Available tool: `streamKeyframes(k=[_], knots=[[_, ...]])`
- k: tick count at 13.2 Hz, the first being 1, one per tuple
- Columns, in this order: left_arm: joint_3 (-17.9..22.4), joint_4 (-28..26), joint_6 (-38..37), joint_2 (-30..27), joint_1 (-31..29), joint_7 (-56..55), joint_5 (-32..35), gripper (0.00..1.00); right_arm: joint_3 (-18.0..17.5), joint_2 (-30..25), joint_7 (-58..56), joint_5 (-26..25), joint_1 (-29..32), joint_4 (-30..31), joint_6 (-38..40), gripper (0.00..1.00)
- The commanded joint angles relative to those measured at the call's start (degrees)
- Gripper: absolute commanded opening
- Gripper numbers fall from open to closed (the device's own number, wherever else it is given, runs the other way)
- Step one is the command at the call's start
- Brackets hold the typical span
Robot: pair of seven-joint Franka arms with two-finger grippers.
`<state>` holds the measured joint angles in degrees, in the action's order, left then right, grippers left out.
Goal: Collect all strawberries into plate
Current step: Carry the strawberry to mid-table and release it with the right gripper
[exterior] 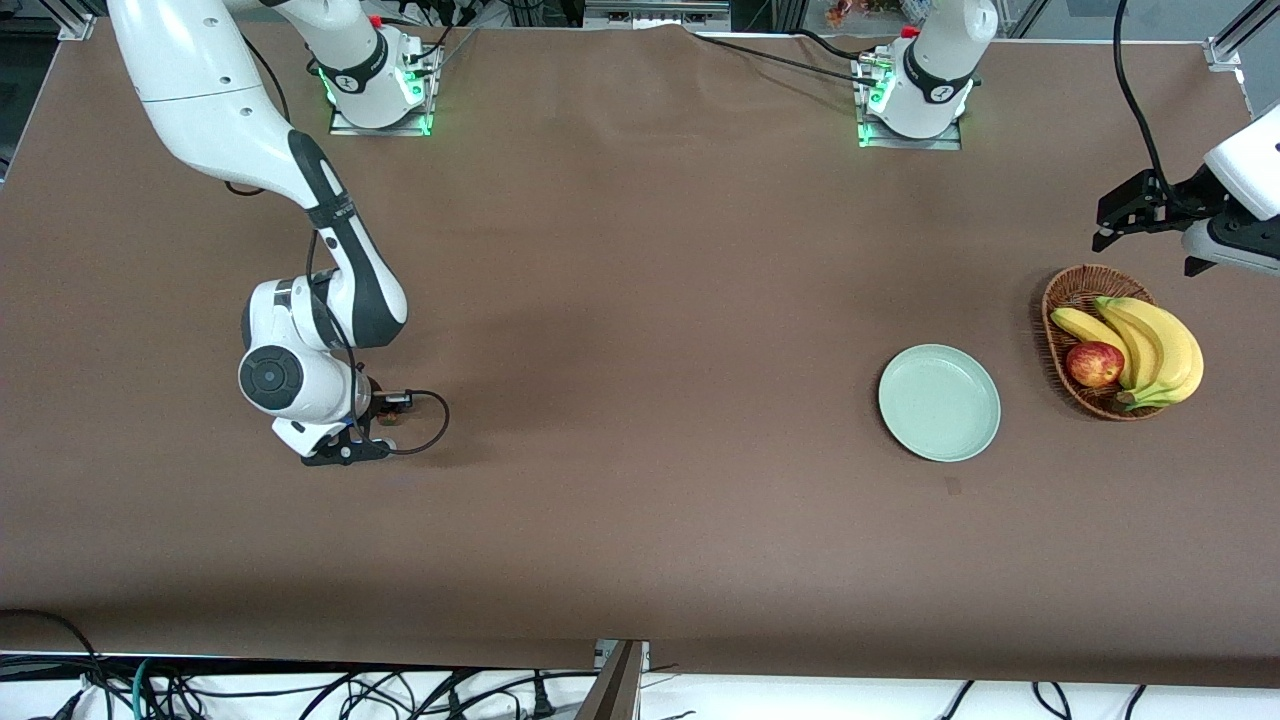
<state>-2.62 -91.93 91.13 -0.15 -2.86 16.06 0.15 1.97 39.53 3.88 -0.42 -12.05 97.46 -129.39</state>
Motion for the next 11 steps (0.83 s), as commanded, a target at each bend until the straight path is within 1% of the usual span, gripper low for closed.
streamKeyframes(k=[1, 3, 4, 7, 9, 11], knots=[[0.15, -0.54, 0.10, -0.64, 0.23, -0.59, 1.17, 1.00, -0.38, -0.68, 0.34, 0.07, -0.08, 0.28, -0.87, 0.15], [0.15, -0.62, 0.18, -0.64, 0.32, -0.59, 1.17, 1.00, -0.47, -0.77, 1.22, 0.59, -2.09, -1.29, -0.95, 0.15], [0.15, -0.54, 0.18, -0.64, 0.23, -0.59, 1.17, 1.00, -0.47, -0.51, 4.09, 1.72, -3.93, -2.70, -0.95, 0.15], [0.15, -0.62, 0.18, -0.64, 0.32, -0.59, 1.17, 1.00, -0.47, 1.95, 16.73, 2.09, -10.96, -7.18, -0.95, 0.15], [0.15, -0.53, 0.10, -0.64, 0.32, -0.59, 1.17, 1.00, -0.47, 5.19, 26.39, 2.09, -16.49, -12.44, -0.95, 0.15], [0.15, -0.62, 0.18, -0.64, 0.32, -0.59, 1.17, 1.00, -0.47, 8.88, 37.73, 2.17, -21.86, -19.12, -1.31, 0.15]])
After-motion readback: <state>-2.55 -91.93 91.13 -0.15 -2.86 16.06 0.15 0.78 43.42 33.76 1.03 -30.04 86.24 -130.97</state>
